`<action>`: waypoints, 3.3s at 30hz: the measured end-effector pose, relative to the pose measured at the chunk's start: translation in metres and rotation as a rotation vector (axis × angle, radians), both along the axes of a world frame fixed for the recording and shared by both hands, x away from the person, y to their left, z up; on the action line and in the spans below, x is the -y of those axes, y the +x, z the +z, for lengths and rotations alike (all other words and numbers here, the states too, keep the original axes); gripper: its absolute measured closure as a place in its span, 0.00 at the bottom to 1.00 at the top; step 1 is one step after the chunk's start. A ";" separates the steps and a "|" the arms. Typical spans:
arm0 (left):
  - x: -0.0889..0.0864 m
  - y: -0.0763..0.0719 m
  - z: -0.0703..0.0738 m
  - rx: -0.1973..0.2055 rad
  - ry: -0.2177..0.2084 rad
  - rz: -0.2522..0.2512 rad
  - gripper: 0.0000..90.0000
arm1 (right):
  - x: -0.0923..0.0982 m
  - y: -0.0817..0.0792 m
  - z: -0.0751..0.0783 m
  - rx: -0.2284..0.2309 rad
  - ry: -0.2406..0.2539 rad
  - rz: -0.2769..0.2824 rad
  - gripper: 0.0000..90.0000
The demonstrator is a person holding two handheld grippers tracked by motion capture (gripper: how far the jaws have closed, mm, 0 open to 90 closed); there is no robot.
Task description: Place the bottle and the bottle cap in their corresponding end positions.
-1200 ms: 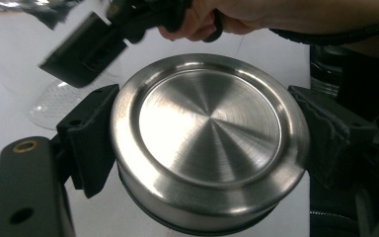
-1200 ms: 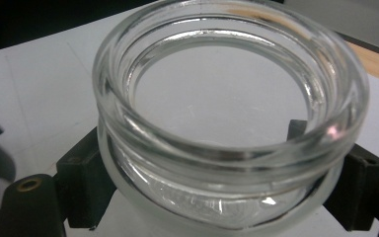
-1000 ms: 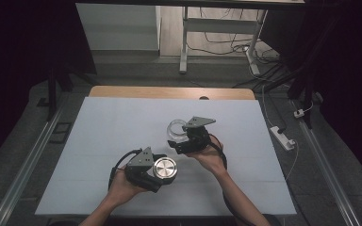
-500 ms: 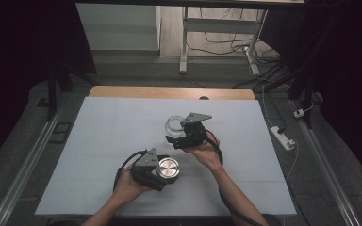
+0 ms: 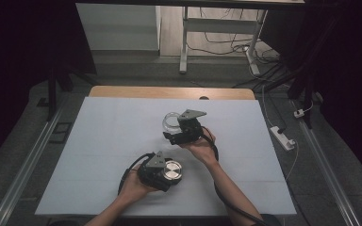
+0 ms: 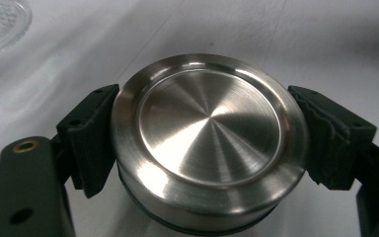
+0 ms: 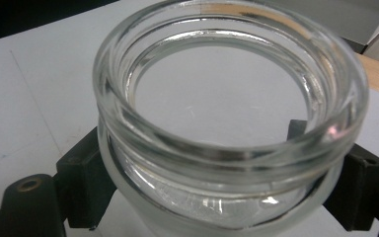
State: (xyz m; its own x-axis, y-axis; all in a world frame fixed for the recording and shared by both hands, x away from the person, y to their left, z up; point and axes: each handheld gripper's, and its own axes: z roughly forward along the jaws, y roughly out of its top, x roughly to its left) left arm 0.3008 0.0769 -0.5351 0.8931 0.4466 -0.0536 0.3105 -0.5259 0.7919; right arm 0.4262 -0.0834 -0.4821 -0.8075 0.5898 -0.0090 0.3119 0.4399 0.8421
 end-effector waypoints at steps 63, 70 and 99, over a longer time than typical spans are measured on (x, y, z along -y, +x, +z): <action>0.003 0.009 -0.006 -0.085 0.096 0.012 0.01 | 0.001 0.012 -0.020 -0.056 -0.027 -0.021 0.02; -0.002 0.006 0.000 -0.077 0.075 0.017 0.01 | 0.000 0.010 -0.019 -0.052 -0.051 -0.012 0.00; -0.050 -0.009 0.033 -0.088 -0.016 0.052 0.01 | 0.023 -0.006 0.005 -0.019 -0.033 -0.030 0.00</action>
